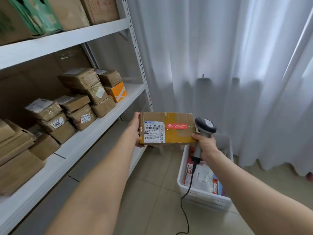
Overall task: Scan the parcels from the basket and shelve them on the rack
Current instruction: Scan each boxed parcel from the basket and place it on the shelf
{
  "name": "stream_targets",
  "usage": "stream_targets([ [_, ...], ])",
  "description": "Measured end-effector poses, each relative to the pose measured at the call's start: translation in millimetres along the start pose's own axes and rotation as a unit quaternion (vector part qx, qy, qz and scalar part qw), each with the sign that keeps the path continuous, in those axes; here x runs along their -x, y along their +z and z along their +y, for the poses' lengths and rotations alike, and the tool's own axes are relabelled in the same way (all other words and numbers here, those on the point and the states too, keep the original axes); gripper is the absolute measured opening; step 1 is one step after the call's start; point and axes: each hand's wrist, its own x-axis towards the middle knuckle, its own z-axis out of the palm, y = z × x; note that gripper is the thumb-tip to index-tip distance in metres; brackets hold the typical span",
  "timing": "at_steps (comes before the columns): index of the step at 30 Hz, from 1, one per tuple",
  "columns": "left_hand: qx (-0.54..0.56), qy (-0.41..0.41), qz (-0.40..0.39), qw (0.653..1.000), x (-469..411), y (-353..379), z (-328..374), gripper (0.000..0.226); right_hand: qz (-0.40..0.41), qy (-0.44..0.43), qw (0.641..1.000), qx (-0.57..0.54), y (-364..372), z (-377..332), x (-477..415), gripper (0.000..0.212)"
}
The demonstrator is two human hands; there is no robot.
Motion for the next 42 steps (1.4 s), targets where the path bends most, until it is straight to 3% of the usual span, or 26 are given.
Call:
stream_targets([
  [4, -0.030, -0.001, -0.014, 0.999, -7, -38, 6, 0.048, 0.013, -0.015, 1.000, 0.020, 25, 15, 25, 0.022],
  [10, -0.085, -0.056, -0.049, 0.994, -18, -85, 3, 0.073, 0.057, -0.046, 0.996, 0.043, 59, 38, 52, 0.028],
  [15, -0.054, -0.070, -0.033, 0.996, -18, -108, -15, 0.058, 0.085, -0.042, 0.992, 0.088, 79, 52, 65, 0.039],
  [18, -0.035, -0.071, -0.035, 0.996, -12, -107, -27, 0.061, 0.116, -0.083, 0.982, 0.125, 93, 57, 80, 0.031],
  [20, -0.020, -0.065, -0.030, 0.997, -13, -103, -34, 0.066, 0.081, -0.105, 0.979, 0.157, 99, 56, 92, 0.022],
  [24, 0.027, -0.045, -0.022, 0.998, -12, -99, -46, 0.070, -0.107, -0.077, 0.980, 0.149, 106, 54, 118, 0.010],
  [26, 0.040, -0.041, -0.025, 0.998, -9, -98, -50, 0.070, -0.155, -0.073, 0.971, 0.169, 106, 55, 128, 0.008],
  [42, 0.061, -0.026, -0.020, 0.998, -4, -102, -48, 0.072, -0.210, -0.058, 0.940, 0.263, 92, 43, 166, 0.013],
])
